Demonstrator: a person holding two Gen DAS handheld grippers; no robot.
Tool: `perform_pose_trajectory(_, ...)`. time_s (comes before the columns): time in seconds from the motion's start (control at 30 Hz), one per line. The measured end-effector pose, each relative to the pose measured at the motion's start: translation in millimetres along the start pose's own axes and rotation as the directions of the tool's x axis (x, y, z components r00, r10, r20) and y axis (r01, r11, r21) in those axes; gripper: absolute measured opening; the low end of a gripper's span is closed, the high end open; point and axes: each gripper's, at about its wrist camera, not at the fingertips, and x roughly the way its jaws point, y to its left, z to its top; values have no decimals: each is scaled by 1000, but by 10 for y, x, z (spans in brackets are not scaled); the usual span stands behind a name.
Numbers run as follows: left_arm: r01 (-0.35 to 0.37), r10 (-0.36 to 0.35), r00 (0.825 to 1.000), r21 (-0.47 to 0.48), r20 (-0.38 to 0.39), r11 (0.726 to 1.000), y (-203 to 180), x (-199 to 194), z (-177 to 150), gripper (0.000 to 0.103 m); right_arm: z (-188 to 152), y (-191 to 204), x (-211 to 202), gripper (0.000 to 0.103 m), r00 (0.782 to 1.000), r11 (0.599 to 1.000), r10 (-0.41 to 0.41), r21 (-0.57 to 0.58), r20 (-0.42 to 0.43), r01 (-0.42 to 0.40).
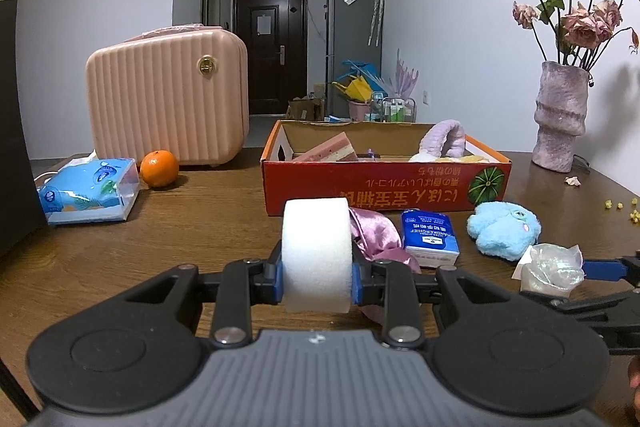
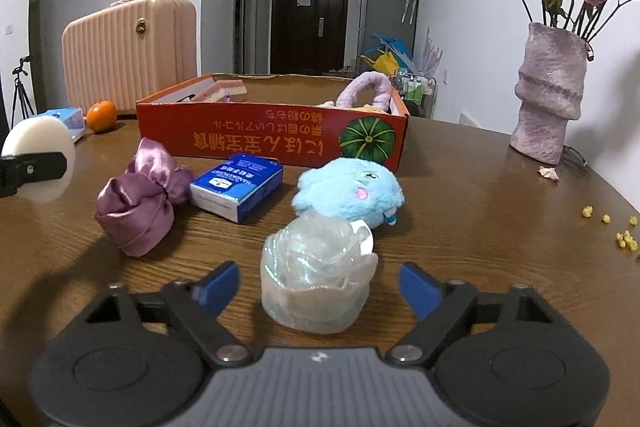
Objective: Organize soft objects
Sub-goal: 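Hold the foam roll in left tool while right tool grasps the clear plastic bag, then carry the foam roll in left tool and plastic bag in right tool toward the box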
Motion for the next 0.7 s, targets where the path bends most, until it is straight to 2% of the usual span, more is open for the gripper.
perform_pose_trajectory(0.07, -2, 2, 1000, 1, 1, 1000, -1, 1, 1, 30, 16, 10, 35, 68, 1000, 1000, 3, -4, -5, -3)
perform_pose_trajectory(0.1, -3, 3, 1000, 1, 2, 1000, 3, 4, -2, 30, 23, 13, 56, 53, 1000, 1000, 8, -4, -12, -8)
perform_pose_trajectory(0.13, -2, 2, 1000, 1, 1, 1000, 2, 5, -1, 30, 28, 12, 71, 46, 1000, 1000, 13, -1, -17, -13)
perform_pose_trajectory(0.2, -2, 2, 1000, 2, 0, 1000, -2, 4, -3, 30, 23, 8, 83, 42, 999, 1000, 25, 5, -23, -25)
perform_pose_trajectory(0.7, -2, 2, 1000, 4, 23, 1000, -13, -75, -7, 30, 15, 160, -129, 39, 996, 999, 42, -38, 77, -39)
